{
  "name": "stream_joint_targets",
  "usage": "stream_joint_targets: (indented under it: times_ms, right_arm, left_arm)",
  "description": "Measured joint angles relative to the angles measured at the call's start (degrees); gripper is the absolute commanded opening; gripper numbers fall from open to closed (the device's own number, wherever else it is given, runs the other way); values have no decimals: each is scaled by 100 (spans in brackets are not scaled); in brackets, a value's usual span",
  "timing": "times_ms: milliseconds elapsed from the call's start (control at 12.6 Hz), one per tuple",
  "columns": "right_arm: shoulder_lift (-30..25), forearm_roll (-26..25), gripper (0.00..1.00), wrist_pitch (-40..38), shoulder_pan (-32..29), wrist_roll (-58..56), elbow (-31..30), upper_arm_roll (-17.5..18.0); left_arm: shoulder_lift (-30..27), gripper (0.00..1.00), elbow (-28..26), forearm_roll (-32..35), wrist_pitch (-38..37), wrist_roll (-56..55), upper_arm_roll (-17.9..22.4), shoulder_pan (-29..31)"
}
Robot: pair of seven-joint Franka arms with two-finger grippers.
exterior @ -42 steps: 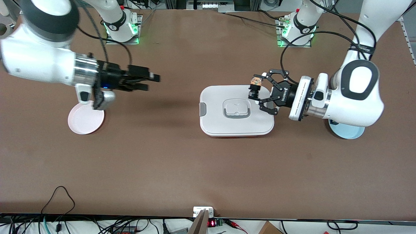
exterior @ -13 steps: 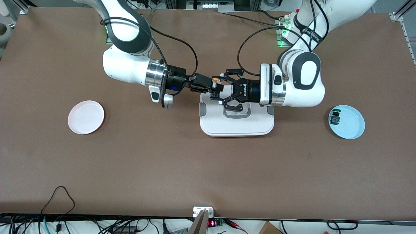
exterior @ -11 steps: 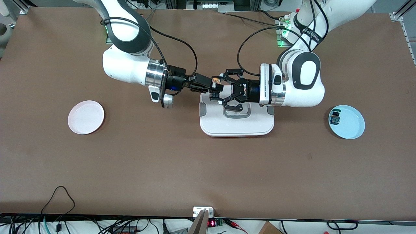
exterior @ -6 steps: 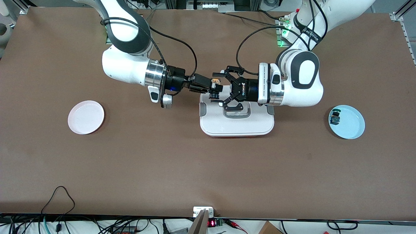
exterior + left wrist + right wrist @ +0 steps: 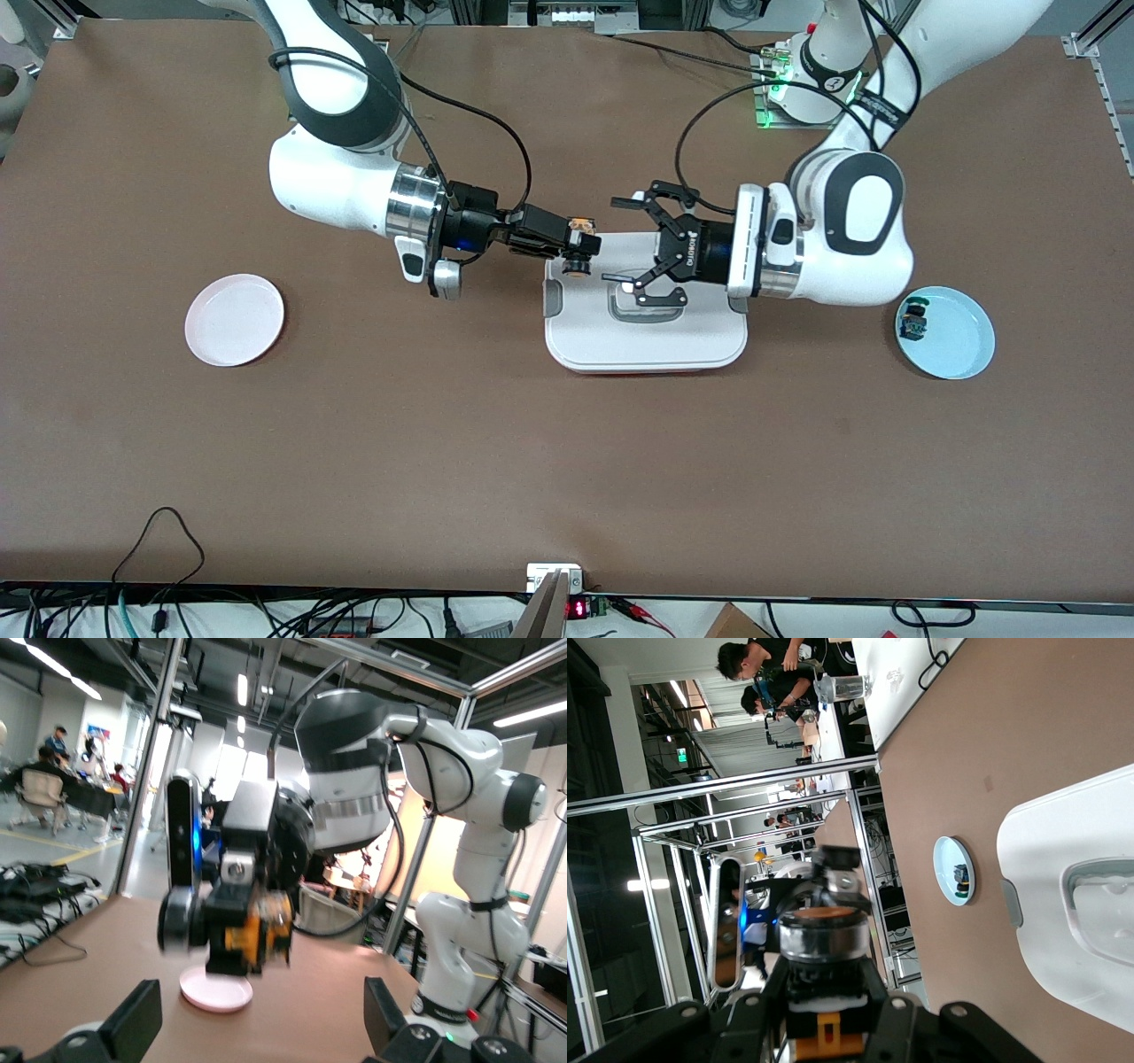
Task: Transfer orange switch to right arm and place
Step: 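Open the left gripper and withdraw it while the right gripper pulls back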
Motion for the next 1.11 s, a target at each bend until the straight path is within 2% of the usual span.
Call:
stream_joint_targets:
  times_ms: [158,396,712,950,1108]
  right_arm:
    - [-43,-284,0,-402,-243,-3,2,-25]
    - [-140,-1288,0,-1559,-981,-4,9,-49]
    - [-282,-2889,0,-3516,-2257,-73,185,-89]
    - [-383,-4424,0,-4644,-3205,-248,604,-101]
    - [-436,-5567,0,-4996,-3662,-651,807,-103]
  left_arm:
    - [-1,100,3,776,-353,-602,5,304]
    - [-2,100,5,1789,-735,-1857,11,633]
    - [-52,100,172,3968,-996,-3957,3,767]
    - [-155,100,852,5939,-1843,-5603,-13,771]
    - [-200,100,1381,7021,-2625,-6581,-71,752]
